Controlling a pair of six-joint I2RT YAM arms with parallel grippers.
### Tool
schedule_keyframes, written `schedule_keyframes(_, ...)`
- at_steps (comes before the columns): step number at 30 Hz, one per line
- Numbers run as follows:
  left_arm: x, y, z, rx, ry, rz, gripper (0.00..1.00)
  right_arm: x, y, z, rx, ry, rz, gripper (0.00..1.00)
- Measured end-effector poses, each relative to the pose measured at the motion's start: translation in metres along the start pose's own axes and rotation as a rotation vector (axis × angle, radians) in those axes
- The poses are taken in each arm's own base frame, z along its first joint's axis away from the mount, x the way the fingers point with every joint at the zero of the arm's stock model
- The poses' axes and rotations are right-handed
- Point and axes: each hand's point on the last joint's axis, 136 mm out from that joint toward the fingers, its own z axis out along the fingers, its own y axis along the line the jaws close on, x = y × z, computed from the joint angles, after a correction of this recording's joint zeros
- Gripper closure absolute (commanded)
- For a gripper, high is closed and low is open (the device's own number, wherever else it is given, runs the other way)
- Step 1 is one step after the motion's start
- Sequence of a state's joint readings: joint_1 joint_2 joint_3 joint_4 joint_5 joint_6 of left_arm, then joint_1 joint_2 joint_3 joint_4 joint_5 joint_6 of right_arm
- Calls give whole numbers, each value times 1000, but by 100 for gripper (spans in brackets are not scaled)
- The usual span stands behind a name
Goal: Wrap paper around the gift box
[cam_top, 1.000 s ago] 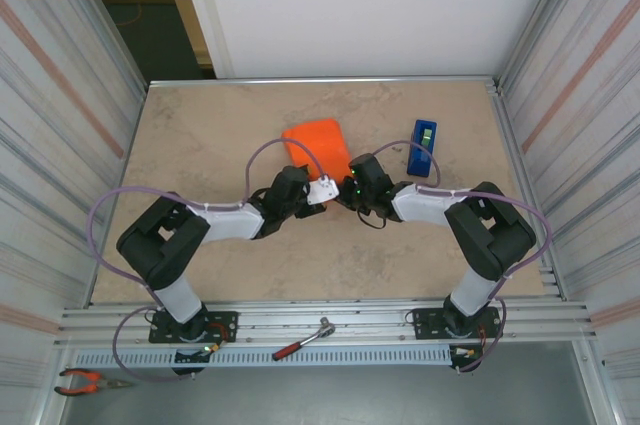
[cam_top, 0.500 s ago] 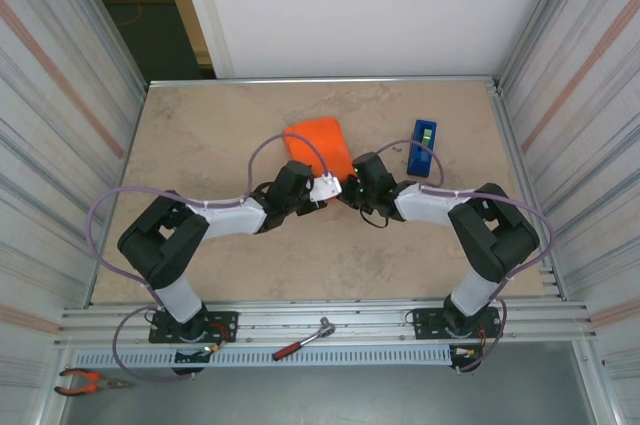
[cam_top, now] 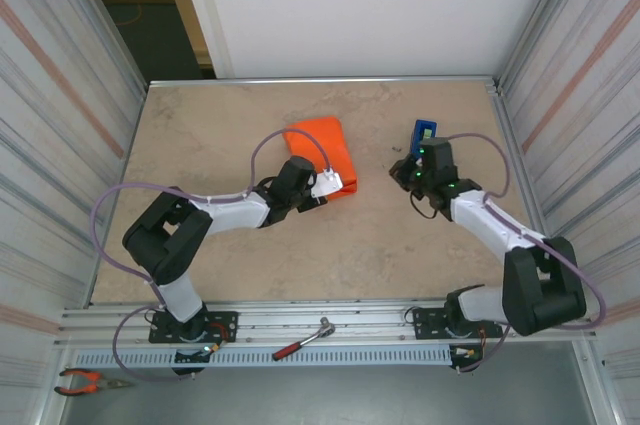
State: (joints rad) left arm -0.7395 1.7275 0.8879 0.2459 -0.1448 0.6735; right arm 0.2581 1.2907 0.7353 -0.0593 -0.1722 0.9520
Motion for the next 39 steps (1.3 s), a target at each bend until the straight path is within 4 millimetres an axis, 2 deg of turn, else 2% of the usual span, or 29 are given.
schedule_keyframes(2, 0, 1, 0, -2, 6, -3, 38, -13, -5, -10, 2, -27, 18, 100)
schedule_keyframes(4, 0, 1, 0, -1, 9, -10, 40, -18, -9, -14, 7, -31, 22, 98)
schedule_keyframes(7, 0, 1, 0, 0, 10, -23, 42, -7, -7, -11, 5, 7, 3, 95)
schedule_keyframes(10, 0, 2, 0, 4, 15, -37, 44, 22, 2, -1, -1, 81, -59, 96)
schedule_keyframes(13, -1, 2, -1, 8, 20, -49, 45, 65, 10, 16, 1, 182, -131, 97)
schedule_keyframes(17, -1, 2, -1, 11, 25, -56, 46, 119, 10, 37, 18, 299, -212, 100)
schedule_keyframes(21, -1, 2, -1, 13, 26, -60, 46, 144, 2, 55, 45, 344, -239, 100)
schedule_keyframes(26, -1, 2, -1, 13, 27, -61, 46, 149, -5, 72, 73, 354, -226, 100)
schedule_keyframes(33, -1, 2, -1, 14, 28, -63, 47, 139, 18, 92, 37, 331, -222, 100)
schedule_keyframes(39, -2, 3, -1, 13, 27, -65, 49, 122, 34, 95, 4, 298, -207, 100)
